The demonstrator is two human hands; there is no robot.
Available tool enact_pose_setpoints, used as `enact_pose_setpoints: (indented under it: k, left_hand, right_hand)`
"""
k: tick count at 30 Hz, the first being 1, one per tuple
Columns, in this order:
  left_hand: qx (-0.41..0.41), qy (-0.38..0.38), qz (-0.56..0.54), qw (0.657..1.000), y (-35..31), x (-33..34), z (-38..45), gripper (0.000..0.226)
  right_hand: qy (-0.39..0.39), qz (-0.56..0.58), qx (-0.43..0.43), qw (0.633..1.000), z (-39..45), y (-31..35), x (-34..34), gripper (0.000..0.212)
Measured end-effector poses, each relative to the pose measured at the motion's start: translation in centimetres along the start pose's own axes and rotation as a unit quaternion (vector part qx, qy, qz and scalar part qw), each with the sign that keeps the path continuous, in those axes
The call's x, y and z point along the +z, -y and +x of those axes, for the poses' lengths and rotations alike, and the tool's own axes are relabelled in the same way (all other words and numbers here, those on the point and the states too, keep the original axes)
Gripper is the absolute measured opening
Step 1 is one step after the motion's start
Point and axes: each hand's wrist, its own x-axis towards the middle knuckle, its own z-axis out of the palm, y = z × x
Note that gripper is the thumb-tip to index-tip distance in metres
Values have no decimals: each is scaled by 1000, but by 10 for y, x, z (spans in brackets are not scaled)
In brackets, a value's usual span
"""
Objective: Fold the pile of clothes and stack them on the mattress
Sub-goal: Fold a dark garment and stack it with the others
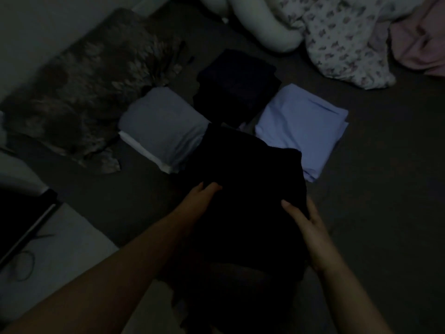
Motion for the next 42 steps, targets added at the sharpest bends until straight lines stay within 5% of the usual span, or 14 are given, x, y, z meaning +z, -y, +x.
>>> enact_pose_setpoints:
  k: [6,12,17,20,22,25,33,39,42]
  left_hand:
    - [-23,-26,-188,982,-41,-64,10,15]
    - [45,5,-349,936,-74,-117,38,22]
    - [43,9,-430,902,-95,-163,97,23]
    - [-22,6,-434,901,-92,-177,134,31]
    - [-62,2,-388,920,-90,-186,149,34]
    - [-82,1,-365,928,-80,-196,162,38]
    - [-113,-27,-316,942,-57,-202,195,57]
    - [-128,-66,-247,958,-92,-182,159,49]
    - [-142,-75,-189,969,-92,-164,143,67]
  right_hand:
    - [70,-163,-88,980,53,44,73,74]
    - [105,-308,-231,917,138,79,150,71]
    - [102,-362,-237,896,229,95,212,53]
    - [68,-596,-123,790,280,77,245,51]
    - [13,-649,-153,745,297,64,271,55]
    - [-47,-600,-306,737,295,45,315,64]
    - [59,-664,-185,722,313,28,335,66]
    - [29,-622,-186,760,245,34,296,68]
    - [-2,-615,-172,770,192,17,252,66]
